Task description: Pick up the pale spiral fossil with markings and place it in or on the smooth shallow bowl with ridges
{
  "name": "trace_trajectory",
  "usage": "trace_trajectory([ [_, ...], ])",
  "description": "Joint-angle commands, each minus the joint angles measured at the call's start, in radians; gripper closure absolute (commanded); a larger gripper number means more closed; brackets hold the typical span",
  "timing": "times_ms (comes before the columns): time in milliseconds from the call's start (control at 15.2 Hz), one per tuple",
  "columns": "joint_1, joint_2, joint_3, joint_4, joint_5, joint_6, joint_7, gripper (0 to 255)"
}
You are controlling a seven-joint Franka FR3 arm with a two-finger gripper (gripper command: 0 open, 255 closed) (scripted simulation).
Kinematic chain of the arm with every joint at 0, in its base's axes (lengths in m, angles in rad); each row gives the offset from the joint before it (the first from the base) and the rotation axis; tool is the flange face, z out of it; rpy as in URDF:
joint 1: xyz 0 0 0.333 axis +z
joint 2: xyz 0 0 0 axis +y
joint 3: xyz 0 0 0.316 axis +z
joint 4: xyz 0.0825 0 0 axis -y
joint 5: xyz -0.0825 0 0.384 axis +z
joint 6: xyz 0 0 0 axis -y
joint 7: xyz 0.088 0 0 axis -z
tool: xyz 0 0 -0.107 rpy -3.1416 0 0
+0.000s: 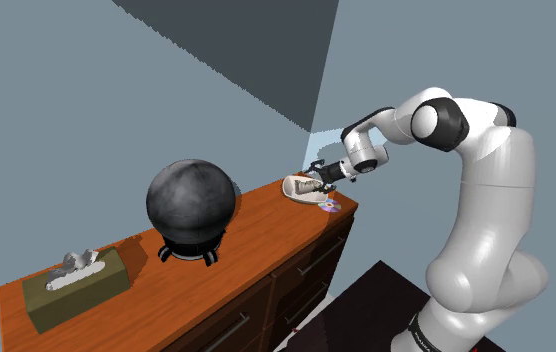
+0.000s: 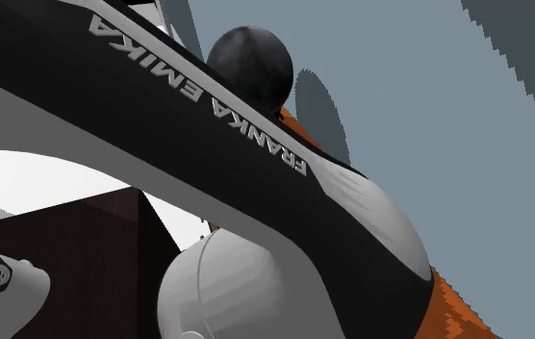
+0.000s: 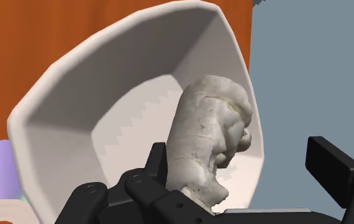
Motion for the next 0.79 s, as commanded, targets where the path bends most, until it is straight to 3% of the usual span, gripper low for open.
trace_trajectory([
  [0, -0.009, -0.027, -0.010, -0.019, -0.016, -0.015, 0.006, 0],
  [198, -0.033, -0.099, -0.038, -0.067, -0.066, -0.058, 0.025, 0],
  [726, -0.033, -0.099, -0.038, -0.067, -0.066, -0.058, 0.025, 0],
])
